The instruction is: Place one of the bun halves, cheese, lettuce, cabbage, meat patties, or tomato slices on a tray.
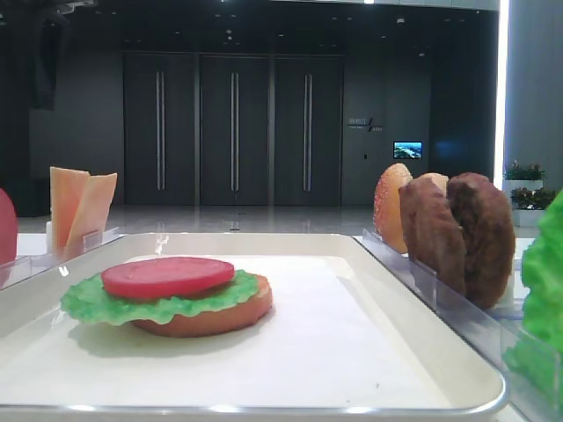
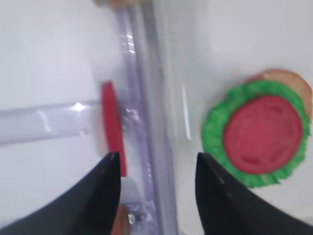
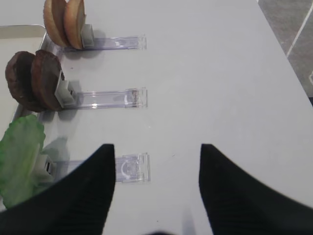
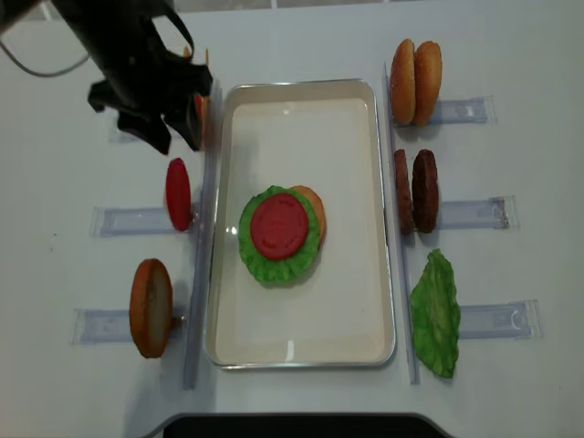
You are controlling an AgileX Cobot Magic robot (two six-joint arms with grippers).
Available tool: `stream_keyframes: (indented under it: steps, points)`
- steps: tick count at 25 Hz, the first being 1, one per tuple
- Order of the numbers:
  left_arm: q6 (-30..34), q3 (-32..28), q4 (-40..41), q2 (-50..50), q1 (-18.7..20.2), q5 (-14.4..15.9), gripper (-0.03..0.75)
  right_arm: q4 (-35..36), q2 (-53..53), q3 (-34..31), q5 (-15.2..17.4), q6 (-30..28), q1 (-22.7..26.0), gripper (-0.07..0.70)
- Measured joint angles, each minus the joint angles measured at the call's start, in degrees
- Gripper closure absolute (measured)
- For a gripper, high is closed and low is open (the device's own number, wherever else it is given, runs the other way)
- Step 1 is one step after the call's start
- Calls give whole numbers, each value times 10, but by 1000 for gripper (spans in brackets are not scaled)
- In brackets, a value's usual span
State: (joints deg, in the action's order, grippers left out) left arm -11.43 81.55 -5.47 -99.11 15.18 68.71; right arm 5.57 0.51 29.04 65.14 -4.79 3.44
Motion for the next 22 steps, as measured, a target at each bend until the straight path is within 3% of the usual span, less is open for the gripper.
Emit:
stream_keyframes:
  steps: [8,12,17,22]
  points:
    - [-35,34,119,3,-1,10,395,0,0,0,0,0,0,261]
    - [-31,35,191,3,-42,10,400,0,0,0,0,0,0,261]
    - [12,35,177,3,-123,10,407,0,0,0,0,0,0,261]
    - [77,27,116,11,-153,10,408,0,0,0,0,0,0,261]
